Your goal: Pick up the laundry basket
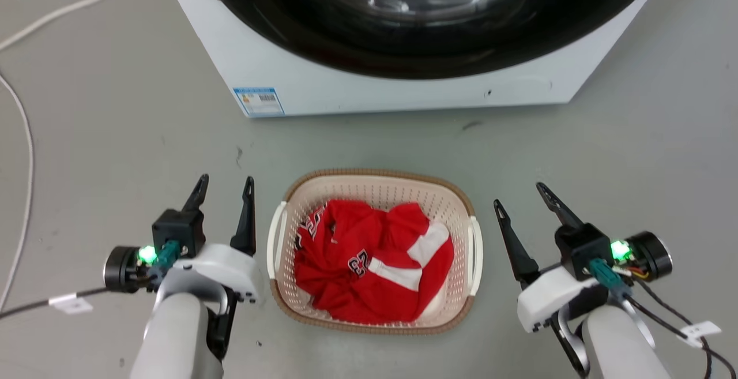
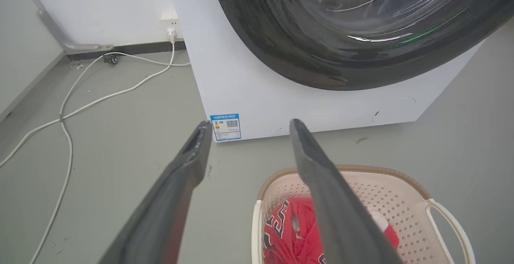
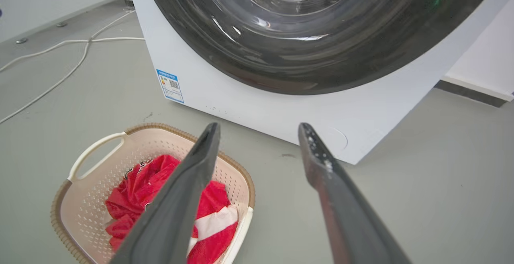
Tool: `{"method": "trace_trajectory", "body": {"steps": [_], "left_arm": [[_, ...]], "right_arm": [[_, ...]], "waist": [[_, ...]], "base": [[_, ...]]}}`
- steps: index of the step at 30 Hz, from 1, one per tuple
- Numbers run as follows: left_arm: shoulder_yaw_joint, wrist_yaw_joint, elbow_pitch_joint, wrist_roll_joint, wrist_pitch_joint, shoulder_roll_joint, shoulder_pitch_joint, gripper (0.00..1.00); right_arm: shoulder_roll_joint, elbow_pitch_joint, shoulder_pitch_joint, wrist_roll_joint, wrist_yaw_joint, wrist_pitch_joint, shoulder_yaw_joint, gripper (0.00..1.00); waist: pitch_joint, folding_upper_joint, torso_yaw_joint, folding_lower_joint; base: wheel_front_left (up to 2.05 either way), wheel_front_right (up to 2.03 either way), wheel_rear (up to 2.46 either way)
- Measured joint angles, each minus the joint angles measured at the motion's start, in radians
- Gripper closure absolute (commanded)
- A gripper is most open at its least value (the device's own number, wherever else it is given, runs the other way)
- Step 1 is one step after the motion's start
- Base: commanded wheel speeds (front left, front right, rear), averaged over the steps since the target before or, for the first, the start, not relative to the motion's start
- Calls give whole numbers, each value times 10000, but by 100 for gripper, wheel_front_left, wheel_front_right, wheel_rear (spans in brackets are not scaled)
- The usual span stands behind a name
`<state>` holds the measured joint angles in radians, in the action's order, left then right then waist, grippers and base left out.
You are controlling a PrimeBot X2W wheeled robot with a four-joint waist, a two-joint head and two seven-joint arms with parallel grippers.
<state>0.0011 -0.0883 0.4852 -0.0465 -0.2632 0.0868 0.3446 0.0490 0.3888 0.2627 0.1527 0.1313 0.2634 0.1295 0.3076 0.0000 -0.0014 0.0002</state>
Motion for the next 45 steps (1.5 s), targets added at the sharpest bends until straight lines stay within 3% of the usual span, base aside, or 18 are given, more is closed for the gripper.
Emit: {"method": "trace_trajectory", "body": {"steps": [7,10,27,35,45], "left_arm": [[-125,-178,1421,31,0,286,1267,0],[-232,-263,2449,29,0,489,2004,0],[-1020,-401,6197,-278,0,708,4542,0],[-1789,-408,7331,-709,12,608,5218,0],[-2734,-408,7747,-1469,522,546,5556,0]], "right_arm": [[2,1515,1187,337,0,2,-6,0],[6,2773,1909,514,0,0,21,0],[4,5421,4040,247,0,0,397,0],[4,6564,4594,-176,0,0,899,0],[4,7599,5177,-989,0,2,1739,0]], "waist": [[1176,0,-135,0],[1913,0,-236,0],[3904,-1,-267,0],[4417,0,-195,0],[4875,0,-148,-1]], "base": [[0,0,0],[0,0,0],[0,0,0],[0,0,0],[0,0,0]]}}
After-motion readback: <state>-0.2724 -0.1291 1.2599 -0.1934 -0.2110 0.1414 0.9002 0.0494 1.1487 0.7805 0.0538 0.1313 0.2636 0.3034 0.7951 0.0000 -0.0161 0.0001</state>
